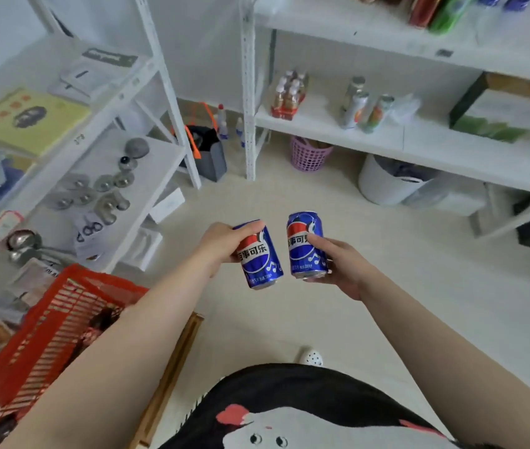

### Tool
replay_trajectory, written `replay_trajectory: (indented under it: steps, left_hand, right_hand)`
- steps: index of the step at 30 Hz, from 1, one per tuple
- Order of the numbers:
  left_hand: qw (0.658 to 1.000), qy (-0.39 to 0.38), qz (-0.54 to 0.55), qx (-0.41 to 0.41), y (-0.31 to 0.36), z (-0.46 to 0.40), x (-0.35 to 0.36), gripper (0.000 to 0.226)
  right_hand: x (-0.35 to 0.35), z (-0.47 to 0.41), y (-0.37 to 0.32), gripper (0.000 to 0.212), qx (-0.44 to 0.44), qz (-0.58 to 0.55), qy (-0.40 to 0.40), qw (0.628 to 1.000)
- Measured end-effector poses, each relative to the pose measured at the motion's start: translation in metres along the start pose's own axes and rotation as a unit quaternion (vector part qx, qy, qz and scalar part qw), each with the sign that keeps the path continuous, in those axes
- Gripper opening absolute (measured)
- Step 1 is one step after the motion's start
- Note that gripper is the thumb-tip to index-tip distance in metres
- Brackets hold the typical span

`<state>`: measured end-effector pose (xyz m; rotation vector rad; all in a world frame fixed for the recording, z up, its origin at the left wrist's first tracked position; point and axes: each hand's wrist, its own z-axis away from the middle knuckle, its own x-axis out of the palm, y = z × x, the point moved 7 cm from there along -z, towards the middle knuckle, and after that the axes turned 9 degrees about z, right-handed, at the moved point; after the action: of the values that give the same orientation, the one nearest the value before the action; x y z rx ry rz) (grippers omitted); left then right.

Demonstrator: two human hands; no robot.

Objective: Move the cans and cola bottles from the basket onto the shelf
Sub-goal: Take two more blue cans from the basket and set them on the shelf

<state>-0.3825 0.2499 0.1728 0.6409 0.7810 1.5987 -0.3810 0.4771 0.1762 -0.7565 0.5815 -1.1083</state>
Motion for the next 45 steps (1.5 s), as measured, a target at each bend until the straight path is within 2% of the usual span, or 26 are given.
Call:
replay_trajectory:
  steps: [9, 16, 20, 24, 29, 31, 34, 39, 45]
  left_hand:
    - [0.995, -0.042, -0.08, 0.028, 0.07, -0.058, 0.182, 0.037]
    - [0.987, -0.083, -0.136, 0.037, 0.135, -0.121, 0.273, 0.046]
    - [0.98, -0.115, -0.156, 0.045, 0.174, -0.171, 0.32, 0.047]
    - [0.972, -0.151, -0.17, 0.051, 0.22, -0.22, 0.372, 0.058]
    - [0.959, -0.195, -0.19, 0.072, 0.278, -0.255, 0.443, 0.049]
    - [0.956, -0.207, -0.193, 0.08, 0.294, -0.269, 0.471, 0.052]
    - [0.954, -0.21, -0.194, 0.086, 0.314, -0.284, 0.512, 0.056]
    - [0.956, -0.208, -0.167, 0.125, 0.359, -0.304, 0.588, 0.049]
    - [0.96, -0.172, -0.156, 0.157, 0.416, -0.332, 0.657, 0.051]
  right_hand:
    - [-0.183, -0.012, -0.006, 0.049, 0.002, -0.049, 0.068, 0.996]
    - [-0.271, -0.052, -0.026, 0.048, -0.003, -0.125, 0.116, 0.985]
    - [-0.323, -0.086, -0.049, 0.046, -0.008, -0.148, 0.15, 0.977]
    - [-0.376, -0.113, -0.081, 0.048, -0.008, -0.17, 0.187, 0.968]
    - [-0.437, -0.133, -0.118, 0.036, -0.029, -0.197, 0.218, 0.955]
    - [-0.461, -0.14, -0.128, 0.041, -0.033, -0.208, 0.231, 0.95]
    - [-0.502, -0.149, -0.14, 0.045, -0.033, -0.227, 0.249, 0.941]
    - [-0.579, -0.167, -0.163, 0.03, -0.051, -0.216, 0.243, 0.944]
    - [-0.681, -0.194, -0.203, 0.039, -0.076, -0.174, 0.221, 0.957]
